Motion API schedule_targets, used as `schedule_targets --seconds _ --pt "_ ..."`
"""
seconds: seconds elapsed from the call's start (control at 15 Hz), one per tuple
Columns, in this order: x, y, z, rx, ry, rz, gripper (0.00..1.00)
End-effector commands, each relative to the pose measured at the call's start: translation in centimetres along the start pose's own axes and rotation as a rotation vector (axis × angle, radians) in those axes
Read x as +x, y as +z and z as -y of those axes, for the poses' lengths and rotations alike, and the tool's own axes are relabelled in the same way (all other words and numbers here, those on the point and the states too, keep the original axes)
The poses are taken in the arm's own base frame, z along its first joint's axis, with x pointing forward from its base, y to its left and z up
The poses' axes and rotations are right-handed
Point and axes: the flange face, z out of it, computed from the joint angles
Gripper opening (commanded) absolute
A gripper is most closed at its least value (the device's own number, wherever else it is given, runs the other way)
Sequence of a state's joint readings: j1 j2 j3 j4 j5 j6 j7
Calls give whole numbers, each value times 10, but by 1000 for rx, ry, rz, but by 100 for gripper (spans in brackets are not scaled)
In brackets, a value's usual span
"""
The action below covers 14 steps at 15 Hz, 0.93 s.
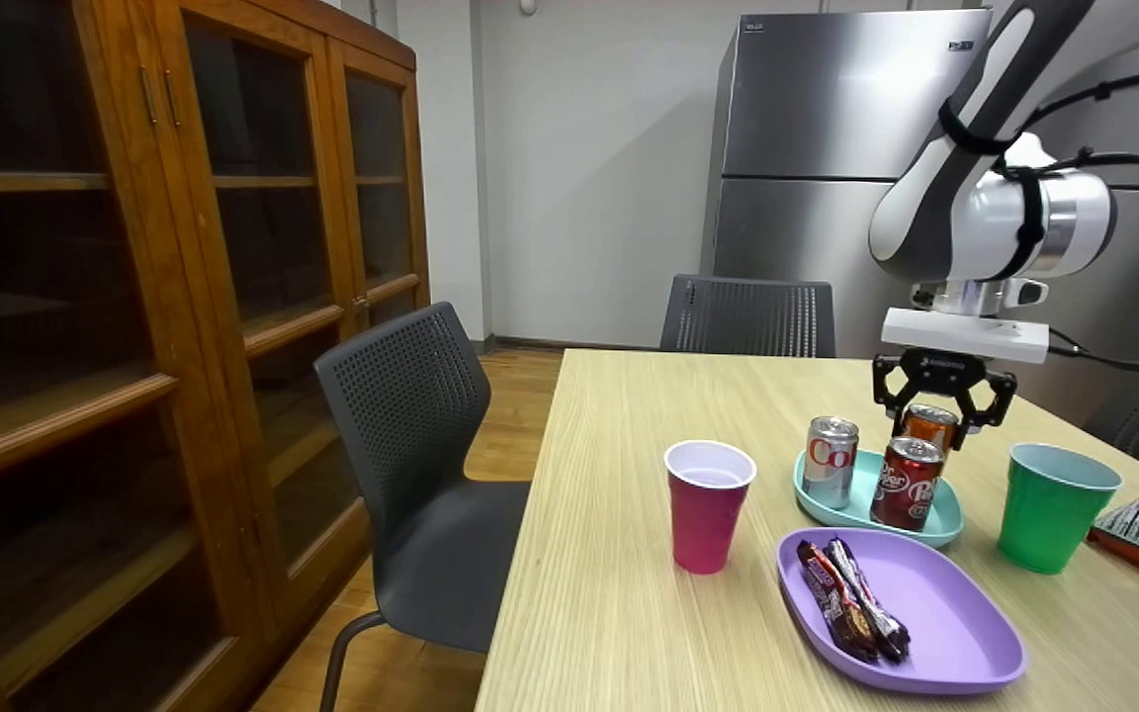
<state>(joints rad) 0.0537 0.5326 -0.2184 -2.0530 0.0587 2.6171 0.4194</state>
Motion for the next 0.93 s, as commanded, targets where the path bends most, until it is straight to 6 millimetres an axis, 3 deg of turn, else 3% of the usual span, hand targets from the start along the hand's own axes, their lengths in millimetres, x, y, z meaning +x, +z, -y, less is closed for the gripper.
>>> schedule_targets --seconds 0.0,0.13,0.47,0.87 --pt "3 -8 4 -3 23 -4 91" --pt "4 -12 3 -2 19 -11 100" --pt "11 -31 -6 8 14 -32 100" --pt "23 -75 -35 38 0 -56 100"
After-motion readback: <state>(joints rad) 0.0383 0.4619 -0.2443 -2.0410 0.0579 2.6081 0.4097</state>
